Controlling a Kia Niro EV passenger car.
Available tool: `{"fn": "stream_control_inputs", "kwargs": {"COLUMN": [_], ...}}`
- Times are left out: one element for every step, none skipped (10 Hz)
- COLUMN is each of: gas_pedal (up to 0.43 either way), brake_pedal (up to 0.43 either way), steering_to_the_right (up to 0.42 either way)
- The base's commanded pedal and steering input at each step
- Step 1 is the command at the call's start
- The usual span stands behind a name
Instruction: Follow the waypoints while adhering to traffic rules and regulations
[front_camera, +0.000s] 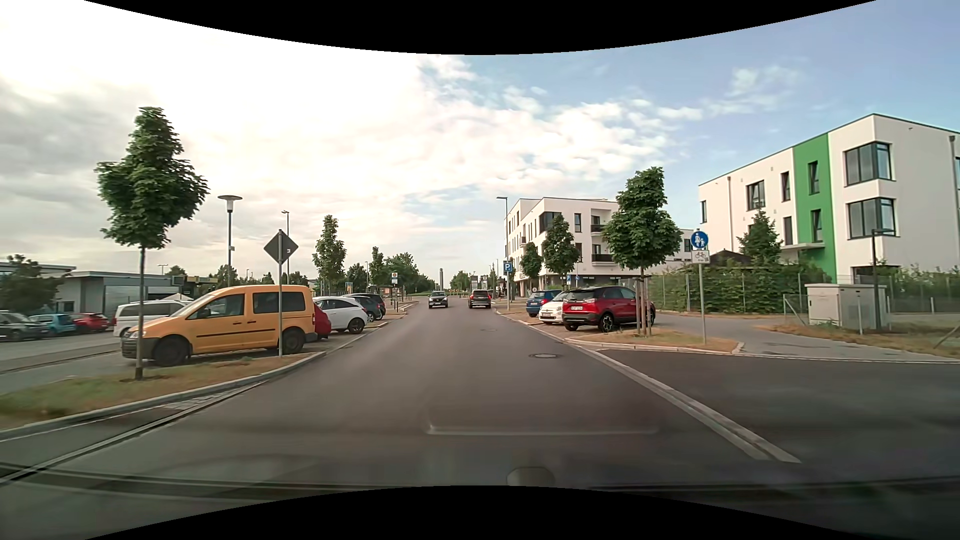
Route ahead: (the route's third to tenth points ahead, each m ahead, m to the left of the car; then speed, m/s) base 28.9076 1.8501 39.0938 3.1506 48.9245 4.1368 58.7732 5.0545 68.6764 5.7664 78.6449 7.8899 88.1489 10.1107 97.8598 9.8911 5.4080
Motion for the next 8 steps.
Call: {"fn": "stream_control_inputs", "kwargs": {"gas_pedal": [0.13,0.13,0.13,0.13,0.13,0.13,0.13,0.13], "brake_pedal": [0.0,0.0,0.0,0.0,0.0,0.0,0.0,0.0], "steering_to_the_right": [0.025,0.025,0.022,0.018,0.015,0.011,0.008,0.007]}}
